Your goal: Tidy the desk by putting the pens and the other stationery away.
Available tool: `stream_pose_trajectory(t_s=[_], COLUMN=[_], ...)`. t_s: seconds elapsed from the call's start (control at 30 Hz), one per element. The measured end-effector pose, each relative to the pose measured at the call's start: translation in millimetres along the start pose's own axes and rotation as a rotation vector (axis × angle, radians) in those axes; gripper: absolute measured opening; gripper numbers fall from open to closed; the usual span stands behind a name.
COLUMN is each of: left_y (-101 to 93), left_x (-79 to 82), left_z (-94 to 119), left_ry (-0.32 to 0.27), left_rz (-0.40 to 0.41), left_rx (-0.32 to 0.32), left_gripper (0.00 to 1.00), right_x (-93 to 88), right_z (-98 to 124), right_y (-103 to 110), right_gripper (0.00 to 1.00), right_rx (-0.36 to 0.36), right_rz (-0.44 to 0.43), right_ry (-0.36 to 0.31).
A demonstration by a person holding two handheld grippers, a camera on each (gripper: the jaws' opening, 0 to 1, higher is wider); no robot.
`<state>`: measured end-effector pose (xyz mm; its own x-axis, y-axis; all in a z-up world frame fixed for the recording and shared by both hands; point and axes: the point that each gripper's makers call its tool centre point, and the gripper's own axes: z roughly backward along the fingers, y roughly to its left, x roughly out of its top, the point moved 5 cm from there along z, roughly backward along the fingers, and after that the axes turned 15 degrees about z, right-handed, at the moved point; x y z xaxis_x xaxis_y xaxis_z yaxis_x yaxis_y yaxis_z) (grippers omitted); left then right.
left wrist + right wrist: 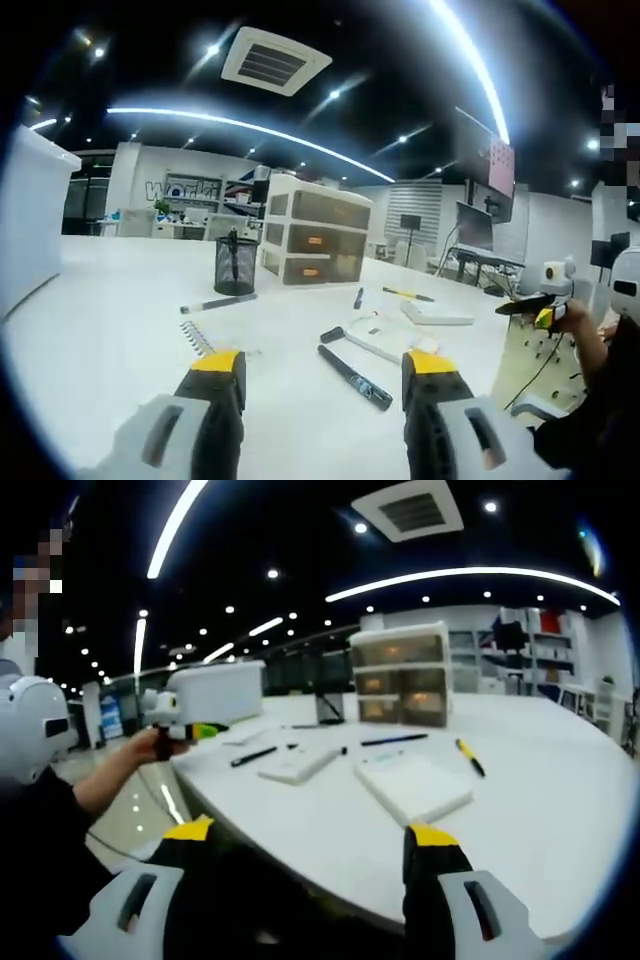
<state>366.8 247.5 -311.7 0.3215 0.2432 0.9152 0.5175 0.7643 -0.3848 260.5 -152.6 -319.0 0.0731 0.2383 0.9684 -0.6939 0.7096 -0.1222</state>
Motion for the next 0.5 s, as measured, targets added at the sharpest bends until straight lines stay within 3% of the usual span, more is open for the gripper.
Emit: stream_pose_trajectory(t_s=[0.5], left_y=[8.1], left_x=[10.7], left_z=[-3], left_ry=[0.078], left_rz=[-0.065], left_rx=[0.021], left_gripper=[0.64], right_x=[-3.0], right_z=[0], right_y=[2], right_gripper=[0.71], right_rx=[0.009], right_rz=[0.000], right_ry=[0.004])
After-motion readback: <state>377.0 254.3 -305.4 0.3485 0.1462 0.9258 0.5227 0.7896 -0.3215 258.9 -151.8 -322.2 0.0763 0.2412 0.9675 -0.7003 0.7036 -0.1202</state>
